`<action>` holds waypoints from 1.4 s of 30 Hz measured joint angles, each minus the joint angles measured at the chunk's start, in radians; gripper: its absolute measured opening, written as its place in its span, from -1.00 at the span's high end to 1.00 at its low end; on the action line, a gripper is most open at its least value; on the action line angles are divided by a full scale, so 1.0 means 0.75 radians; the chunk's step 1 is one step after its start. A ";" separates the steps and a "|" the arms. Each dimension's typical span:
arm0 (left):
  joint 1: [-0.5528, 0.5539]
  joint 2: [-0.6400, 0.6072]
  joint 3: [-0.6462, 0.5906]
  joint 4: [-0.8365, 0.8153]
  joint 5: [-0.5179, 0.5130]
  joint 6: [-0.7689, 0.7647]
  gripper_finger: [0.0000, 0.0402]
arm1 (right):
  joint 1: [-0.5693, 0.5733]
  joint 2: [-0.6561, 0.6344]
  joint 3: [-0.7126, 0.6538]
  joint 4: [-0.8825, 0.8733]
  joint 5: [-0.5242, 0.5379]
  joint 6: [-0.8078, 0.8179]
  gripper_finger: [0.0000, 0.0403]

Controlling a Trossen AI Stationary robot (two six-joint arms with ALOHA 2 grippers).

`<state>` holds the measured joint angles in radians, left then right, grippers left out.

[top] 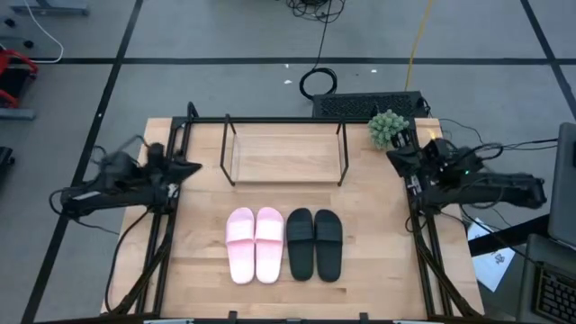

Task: Pick and place slides into the shelf
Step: Put the right black slide on the shelf

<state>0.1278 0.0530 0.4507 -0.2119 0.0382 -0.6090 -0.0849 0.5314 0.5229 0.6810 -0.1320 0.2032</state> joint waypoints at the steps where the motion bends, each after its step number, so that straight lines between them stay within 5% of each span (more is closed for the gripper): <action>1: -0.001 0.014 0.060 -0.043 0.013 0.011 0.88 | 0.035 0.048 0.093 -0.095 -0.003 -0.041 1.00; 6: -0.021 0.153 0.326 -0.249 0.087 0.017 0.88 | 0.242 0.359 0.511 -0.452 0.002 -0.194 1.00; 12: -0.058 0.373 0.491 -0.375 0.216 -0.001 0.88 | 0.510 0.705 0.831 -0.529 0.100 -0.334 1.00; 26: -0.153 0.486 0.679 -0.621 0.194 0.098 0.88 | 1.079 1.230 1.338 -0.987 1.279 -0.387 1.00; 32: -0.153 0.486 0.694 -0.689 0.192 0.081 0.88 | 1.186 1.381 1.436 -1.125 1.508 -0.140 1.00; 39: -0.153 0.486 0.694 -0.695 0.167 0.112 0.88 | 1.211 1.452 1.436 -1.539 1.494 0.457 1.00; 42: -0.153 0.486 0.694 -0.695 0.135 0.124 0.88 | 1.186 1.473 1.436 -1.792 1.355 0.736 1.00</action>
<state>0.0132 0.4179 0.9710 -0.7334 0.1394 -0.5158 0.8047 1.6364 1.5997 -0.6627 0.8844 0.7548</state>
